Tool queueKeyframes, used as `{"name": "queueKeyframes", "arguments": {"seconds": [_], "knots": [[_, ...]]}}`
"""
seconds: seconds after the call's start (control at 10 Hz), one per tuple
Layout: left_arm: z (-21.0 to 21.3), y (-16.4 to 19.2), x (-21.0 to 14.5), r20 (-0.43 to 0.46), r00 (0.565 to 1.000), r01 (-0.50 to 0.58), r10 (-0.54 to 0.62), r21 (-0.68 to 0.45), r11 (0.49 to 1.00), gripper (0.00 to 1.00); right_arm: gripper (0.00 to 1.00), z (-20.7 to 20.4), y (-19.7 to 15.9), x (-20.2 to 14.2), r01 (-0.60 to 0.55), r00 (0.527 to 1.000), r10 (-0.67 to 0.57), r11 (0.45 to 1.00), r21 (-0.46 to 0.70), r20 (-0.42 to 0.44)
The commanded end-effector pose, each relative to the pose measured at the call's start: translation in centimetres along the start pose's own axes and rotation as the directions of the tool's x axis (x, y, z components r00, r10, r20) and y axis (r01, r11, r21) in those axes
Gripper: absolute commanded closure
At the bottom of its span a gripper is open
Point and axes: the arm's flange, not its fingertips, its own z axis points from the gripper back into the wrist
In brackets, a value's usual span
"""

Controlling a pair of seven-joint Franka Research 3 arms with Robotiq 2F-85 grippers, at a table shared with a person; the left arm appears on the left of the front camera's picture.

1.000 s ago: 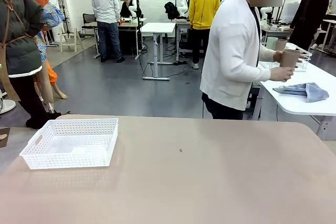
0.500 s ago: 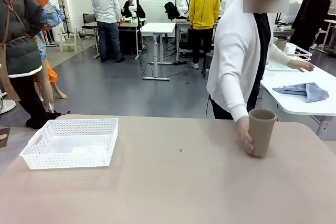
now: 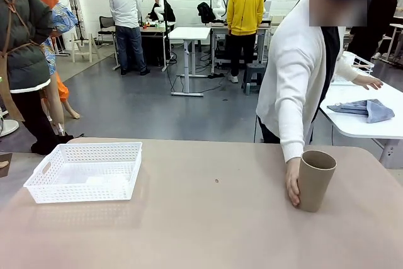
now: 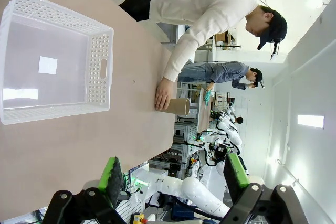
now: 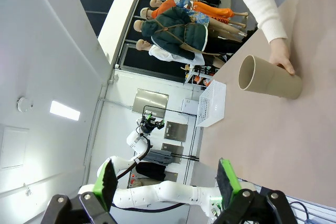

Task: Clean and organize the cups into the basket.
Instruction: Pick up the Organizing basket and move it to the center of the table, then pick up the Reusable plastic cup from the right side of the table and place it inside the Organizing basket.

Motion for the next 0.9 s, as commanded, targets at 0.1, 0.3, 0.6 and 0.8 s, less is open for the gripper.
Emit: {"name": "queueKeyframes", "arguments": {"seconds": [0.1,0.3,0.6,0.8], "knots": [[0.0,0.0,0.0,0.000,1.000,0.000,0.000,0.000,1.000,0.00,0.00,0.1,0.8,-1.0,-0.289,0.951,0.291,0.957,0.033,-0.102],[0.7,-1.7,-1.5,-0.126,0.964,0.257,-0.234,0.209,0.943,0.00,0.00,-1.1,-0.5,-1.6,-0.604,0.775,0.589,0.797,0.007,-0.231],[-3.0,-6.1,-1.9,-0.310,0.901,0.433,-0.304,0.586,0.685,0.00,0.00,-3.6,-2.1,0.4,-0.815,0.546,0.795,0.577,0.055,-0.264],[-7.8,-7.3,-2.0,-0.327,0.905,0.421,-0.272,0.781,0.461,0.00,0.00,-5.9,-3.3,2.2,-0.865,0.465,0.843,0.497,0.061,-0.268]]}}
